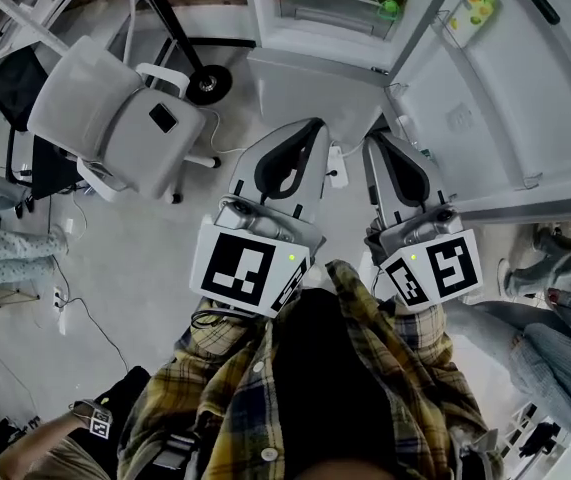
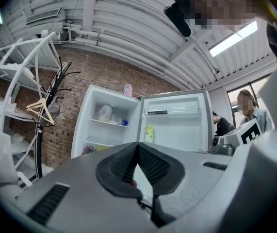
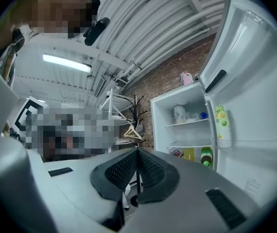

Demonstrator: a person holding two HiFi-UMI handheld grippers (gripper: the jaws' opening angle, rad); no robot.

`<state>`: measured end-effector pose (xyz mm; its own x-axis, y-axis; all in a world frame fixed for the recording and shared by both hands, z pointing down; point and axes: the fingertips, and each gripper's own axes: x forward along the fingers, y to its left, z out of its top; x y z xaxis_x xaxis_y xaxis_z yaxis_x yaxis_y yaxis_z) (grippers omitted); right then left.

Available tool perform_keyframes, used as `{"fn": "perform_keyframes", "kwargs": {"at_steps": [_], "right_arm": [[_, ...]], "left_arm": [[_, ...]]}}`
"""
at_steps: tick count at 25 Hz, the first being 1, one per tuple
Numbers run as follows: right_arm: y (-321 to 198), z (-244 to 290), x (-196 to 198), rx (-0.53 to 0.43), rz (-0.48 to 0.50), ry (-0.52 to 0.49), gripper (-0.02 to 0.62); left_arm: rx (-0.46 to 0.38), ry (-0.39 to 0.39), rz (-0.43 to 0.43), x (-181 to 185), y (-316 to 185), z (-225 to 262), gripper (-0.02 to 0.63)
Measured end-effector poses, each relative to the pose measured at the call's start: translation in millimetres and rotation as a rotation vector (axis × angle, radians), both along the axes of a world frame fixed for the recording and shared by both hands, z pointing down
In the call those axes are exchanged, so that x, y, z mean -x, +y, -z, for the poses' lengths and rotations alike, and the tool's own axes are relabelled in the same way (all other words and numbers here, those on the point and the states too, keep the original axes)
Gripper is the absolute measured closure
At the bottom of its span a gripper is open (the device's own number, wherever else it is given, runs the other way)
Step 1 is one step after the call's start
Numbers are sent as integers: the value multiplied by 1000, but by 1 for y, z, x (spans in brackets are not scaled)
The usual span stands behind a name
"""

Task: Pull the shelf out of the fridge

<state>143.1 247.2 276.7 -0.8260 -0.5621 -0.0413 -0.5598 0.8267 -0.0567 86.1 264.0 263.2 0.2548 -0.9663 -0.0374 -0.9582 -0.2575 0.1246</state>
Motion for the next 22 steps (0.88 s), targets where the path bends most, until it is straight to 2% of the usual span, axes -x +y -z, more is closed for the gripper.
{"fn": "perform_keyframes", "kwargs": {"at_steps": [11, 15, 22], "right_arm": [[-101, 12, 83, -5, -68, -9, 578], [-126, 10, 106, 3, -95, -20, 578], [-151, 3, 136, 25, -124, -13, 578]], "left_arm": [[-13, 6, -71, 82, -102, 14, 603], [-9, -13, -94, 111, -127, 12, 603], [3, 1, -110, 146, -156, 7, 603]]}}
